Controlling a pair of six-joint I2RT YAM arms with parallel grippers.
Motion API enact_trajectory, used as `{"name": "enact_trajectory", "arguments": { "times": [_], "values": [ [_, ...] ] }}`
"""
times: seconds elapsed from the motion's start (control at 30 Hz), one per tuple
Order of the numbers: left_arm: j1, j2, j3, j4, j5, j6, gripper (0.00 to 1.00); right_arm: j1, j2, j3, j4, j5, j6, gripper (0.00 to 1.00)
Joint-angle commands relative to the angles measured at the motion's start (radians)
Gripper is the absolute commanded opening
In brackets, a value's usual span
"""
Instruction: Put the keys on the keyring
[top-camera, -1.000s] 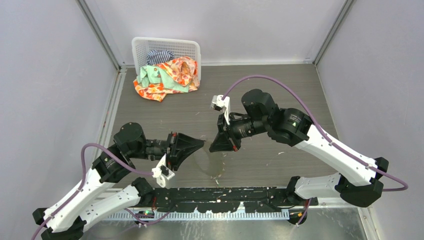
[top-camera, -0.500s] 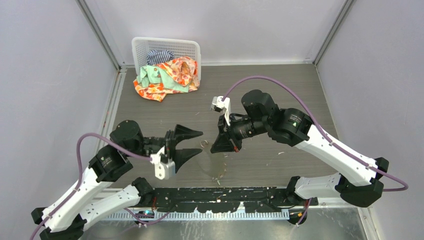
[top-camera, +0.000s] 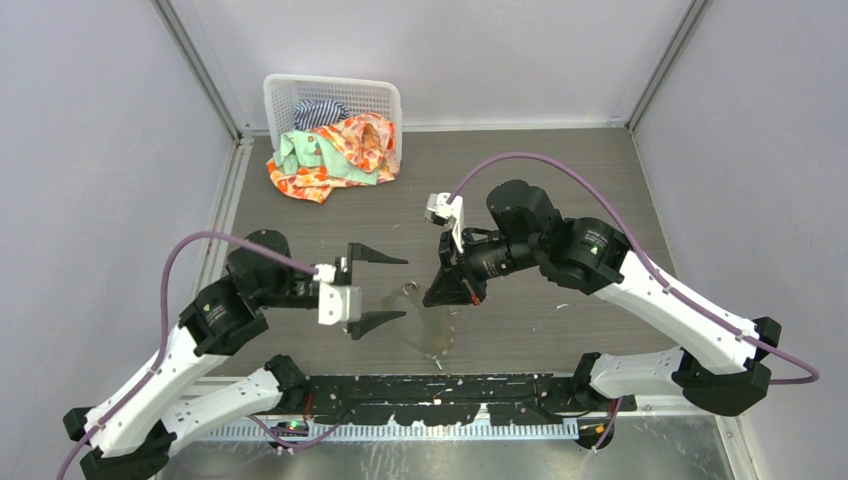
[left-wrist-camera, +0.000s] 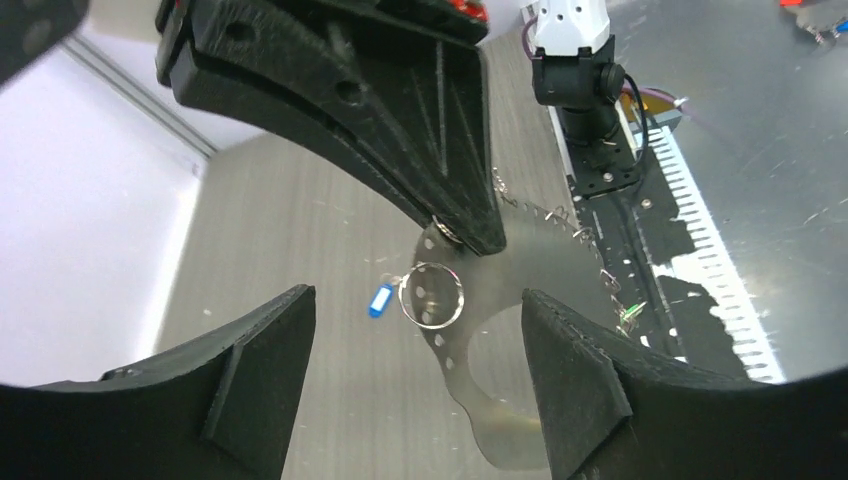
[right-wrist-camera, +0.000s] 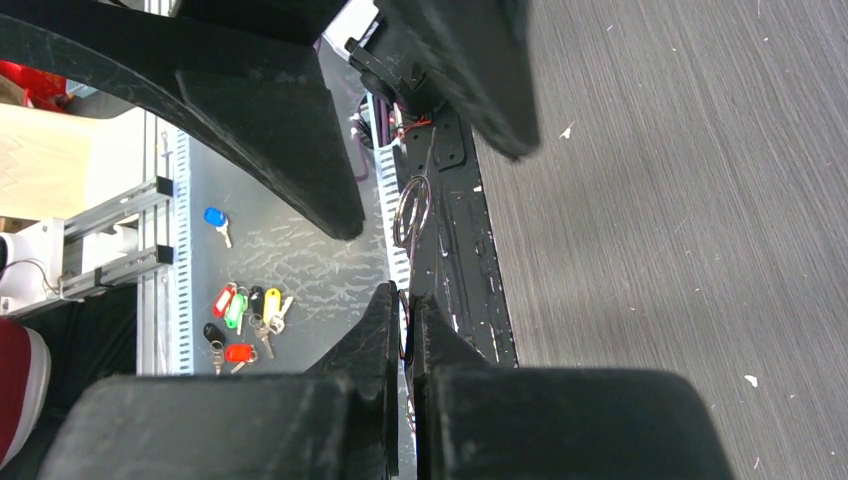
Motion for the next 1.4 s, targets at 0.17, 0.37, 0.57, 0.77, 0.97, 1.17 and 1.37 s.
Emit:
{"name": "enact_trajectory", "arguments": {
  "times": [0.17, 0.37, 0.57, 0.77, 0.97, 1.17, 1.37],
  "values": [
    [-0.002, 0.063, 0.019, 0.020, -0.103, -0.191, 0.68, 0.013, -0.041, 0.038, 0.069, -0.016, 0.001, 0.01],
    [-0.002, 0.054, 0.019, 0.050, -0.170, -0.200, 0.50, 0.015, -0.049, 0.026, 0.073, -0.013, 0.005, 0.01],
    [-0.002, 0.041, 0.025, 0.067, -0.177, -0.244, 0.37, 0.016, -0.053, 0.018, 0.080, -0.012, 0.009, 0.01],
    [-0.002, 0.042, 0.045, 0.082, -0.197, -0.296, 0.28, 0.019, -0.055, 0.010, 0.078, -0.010, 0.009, 0.01],
    [-0.002, 0.048, 0.058, 0.096, -0.158, -0.344, 0.16, 0.026, -0.052, 0.006, 0.074, -0.008, 0.006, 0.01],
    [-0.002, 0.052, 0.060, 0.123, -0.123, -0.380, 0.15, 0.030, -0.050, 0.007, 0.073, -0.009, 0.006, 0.01],
    [-0.002, 0.042, 0.045, 0.145, -0.128, -0.315, 0.28, 0.034, -0.049, 0.006, 0.075, -0.010, 0.008, 0.01]
  ]
}}
